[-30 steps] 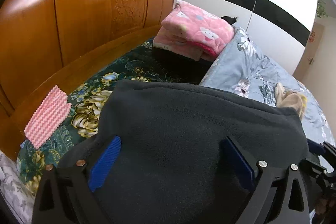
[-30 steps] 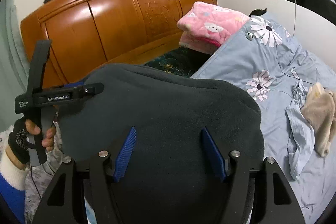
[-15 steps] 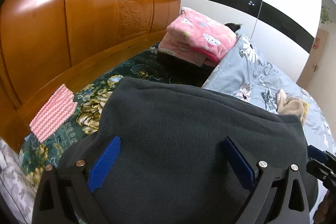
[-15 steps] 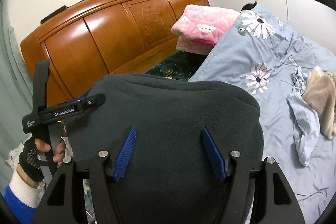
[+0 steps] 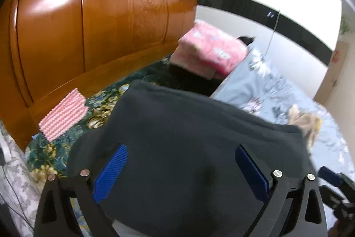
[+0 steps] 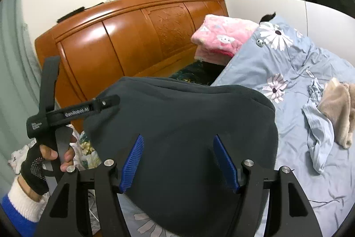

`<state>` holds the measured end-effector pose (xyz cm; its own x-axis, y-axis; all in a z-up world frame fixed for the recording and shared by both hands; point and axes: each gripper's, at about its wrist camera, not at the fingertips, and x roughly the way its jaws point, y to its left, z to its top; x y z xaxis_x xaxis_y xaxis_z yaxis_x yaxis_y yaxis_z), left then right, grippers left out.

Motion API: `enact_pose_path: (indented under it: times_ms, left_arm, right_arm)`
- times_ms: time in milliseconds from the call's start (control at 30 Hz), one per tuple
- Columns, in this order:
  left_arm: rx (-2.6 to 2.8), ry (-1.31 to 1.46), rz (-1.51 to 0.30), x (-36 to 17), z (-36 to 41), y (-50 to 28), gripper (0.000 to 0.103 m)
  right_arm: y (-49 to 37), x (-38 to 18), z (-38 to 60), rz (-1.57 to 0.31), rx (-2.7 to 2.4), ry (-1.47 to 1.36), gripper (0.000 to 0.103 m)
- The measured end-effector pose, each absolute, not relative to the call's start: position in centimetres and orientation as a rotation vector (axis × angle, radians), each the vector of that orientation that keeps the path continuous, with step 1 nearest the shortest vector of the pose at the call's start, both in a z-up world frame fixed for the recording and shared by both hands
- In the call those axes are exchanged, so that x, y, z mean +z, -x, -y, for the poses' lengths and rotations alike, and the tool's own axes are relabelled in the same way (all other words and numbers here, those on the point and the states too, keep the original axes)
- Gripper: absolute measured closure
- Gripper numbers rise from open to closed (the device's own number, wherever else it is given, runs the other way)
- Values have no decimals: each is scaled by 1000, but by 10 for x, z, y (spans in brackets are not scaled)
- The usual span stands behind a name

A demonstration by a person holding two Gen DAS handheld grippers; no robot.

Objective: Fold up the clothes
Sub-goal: 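Lower the folded jacket onto the clothes stack and open both grippers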

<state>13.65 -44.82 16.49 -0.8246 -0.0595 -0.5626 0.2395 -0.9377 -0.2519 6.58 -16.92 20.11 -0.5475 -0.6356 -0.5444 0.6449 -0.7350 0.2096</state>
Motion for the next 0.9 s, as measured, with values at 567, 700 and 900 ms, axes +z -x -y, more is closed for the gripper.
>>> enact_pose_path:
  times_ms: [567,700,900]
  left_arm:
    - [-2822,-657,-494,116,384,-245,0]
    - [-2779,-642,-423,108,371,-259,0]
    - [-2726,-670,-298,95,343,-272,0]
  right_arm:
    - [-153,167,129,-160,-2354,-677,23]
    - [-170,160,130,-260,-2347,-655,11]
    - [-183,141,127,-303,-2314,-685,4]
